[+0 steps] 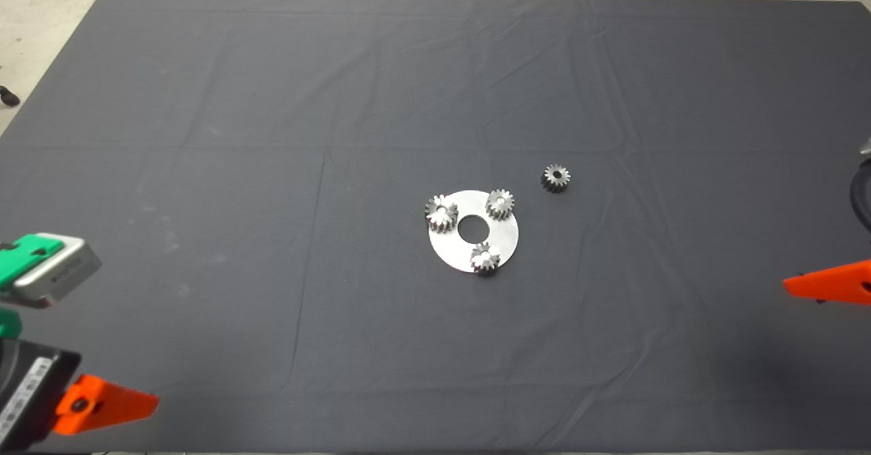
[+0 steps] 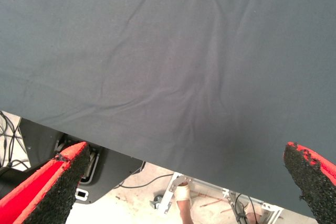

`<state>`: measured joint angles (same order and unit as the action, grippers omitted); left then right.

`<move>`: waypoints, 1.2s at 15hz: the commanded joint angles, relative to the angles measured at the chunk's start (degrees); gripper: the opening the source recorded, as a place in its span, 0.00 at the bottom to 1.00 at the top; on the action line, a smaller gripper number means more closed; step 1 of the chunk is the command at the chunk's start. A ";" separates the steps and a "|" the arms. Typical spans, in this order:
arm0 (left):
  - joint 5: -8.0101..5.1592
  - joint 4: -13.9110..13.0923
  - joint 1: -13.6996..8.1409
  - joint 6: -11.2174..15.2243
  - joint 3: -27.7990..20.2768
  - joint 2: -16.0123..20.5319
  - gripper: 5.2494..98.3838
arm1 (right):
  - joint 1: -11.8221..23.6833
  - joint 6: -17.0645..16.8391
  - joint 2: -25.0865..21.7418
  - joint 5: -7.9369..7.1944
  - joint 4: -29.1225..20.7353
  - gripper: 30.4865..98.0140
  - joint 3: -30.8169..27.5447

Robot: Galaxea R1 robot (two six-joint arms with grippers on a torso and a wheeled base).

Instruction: Remove an incorrectly installed larger gear and replace it with the correct smaller gear

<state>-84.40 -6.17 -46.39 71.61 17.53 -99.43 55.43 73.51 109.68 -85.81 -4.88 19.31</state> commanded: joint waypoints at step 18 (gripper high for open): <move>0.46 -1.22 -0.64 -0.24 -0.73 -2.23 1.00 | -24.45 -7.30 45.60 2.49 34.56 1.00 28.51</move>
<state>-83.87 -6.25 -46.39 71.58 17.49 -101.73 35.18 68.30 147.03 -83.98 20.39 41.65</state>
